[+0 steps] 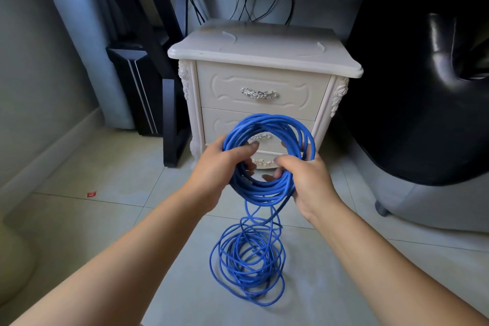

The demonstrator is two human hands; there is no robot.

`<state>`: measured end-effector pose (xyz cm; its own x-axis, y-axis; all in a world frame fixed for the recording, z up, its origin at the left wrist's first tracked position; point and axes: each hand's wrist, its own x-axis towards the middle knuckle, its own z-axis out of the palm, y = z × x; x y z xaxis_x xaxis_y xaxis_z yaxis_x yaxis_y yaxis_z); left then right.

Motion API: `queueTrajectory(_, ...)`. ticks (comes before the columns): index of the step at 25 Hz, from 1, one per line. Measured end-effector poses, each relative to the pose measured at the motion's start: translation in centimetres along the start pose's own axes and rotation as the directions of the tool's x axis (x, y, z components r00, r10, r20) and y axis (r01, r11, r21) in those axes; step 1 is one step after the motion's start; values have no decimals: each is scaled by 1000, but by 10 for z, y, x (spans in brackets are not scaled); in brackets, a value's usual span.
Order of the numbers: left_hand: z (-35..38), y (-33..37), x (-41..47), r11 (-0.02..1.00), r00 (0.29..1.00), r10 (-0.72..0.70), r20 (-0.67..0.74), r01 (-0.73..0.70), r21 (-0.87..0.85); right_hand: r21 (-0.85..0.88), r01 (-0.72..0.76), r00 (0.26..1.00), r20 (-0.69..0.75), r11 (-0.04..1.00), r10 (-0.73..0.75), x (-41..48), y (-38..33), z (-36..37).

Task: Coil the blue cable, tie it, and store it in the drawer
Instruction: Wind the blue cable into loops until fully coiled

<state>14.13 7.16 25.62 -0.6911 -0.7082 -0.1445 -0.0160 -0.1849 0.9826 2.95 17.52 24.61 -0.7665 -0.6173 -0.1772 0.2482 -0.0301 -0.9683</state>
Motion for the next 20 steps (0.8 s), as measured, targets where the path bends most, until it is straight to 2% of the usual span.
queueTrajectory(2, -5, -1, 2, 975, 998, 46, 36, -53, 217, -111, 70, 996, -49, 991, -76, 5, -2, -3)
queueTrajectory(4, -10, -1, 3, 884, 979, 200, 49, -201, 423, -362, 198, 976, -18, 911, -219, 5, -5, -5)
queueTrajectory(6, -12, -4, 1, 693, 914, 358, 190, -396, 603, -634, 340, 933, 133, 694, -335, 0, -4, -5)
queueTrajectory(8, -9, -9, -2, 482, 849, 369, 378, -522, 703, -739, 456, 883, 308, 496, -354, -7, 0, -2)
queueTrajectory(9, -6, -11, -4, 447, 845, 345, 409, -531, 720, -755, 501, 858, 372, 423, -354, -9, 3, -1)
queueTrajectory(11, -3, -12, -4, 506, 891, 322, 319, -447, 738, -760, 545, 828, 419, 354, -373, -13, 3, 2)
queueTrajectory(12, -2, -12, -4, 528, 909, 326, 259, -402, 748, -752, 548, 824, 411, 367, -389, -14, 2, 2)
queueTrajectory(15, -2, -9, -3, 543, 898, 389, 208, -405, 736, -703, 474, 877, 322, 530, -356, -14, -3, 2)
queueTrajectory(18, -1, -3, -2, 698, 913, 389, 126, -381, 606, -598, 342, 939, 243, 725, -243, -10, -10, 0)
queueTrajectory(20, -2, 1, 0, 812, 937, 349, 20, -313, 493, -474, 218, 959, 266, 853, -98, -8, -14, -8)
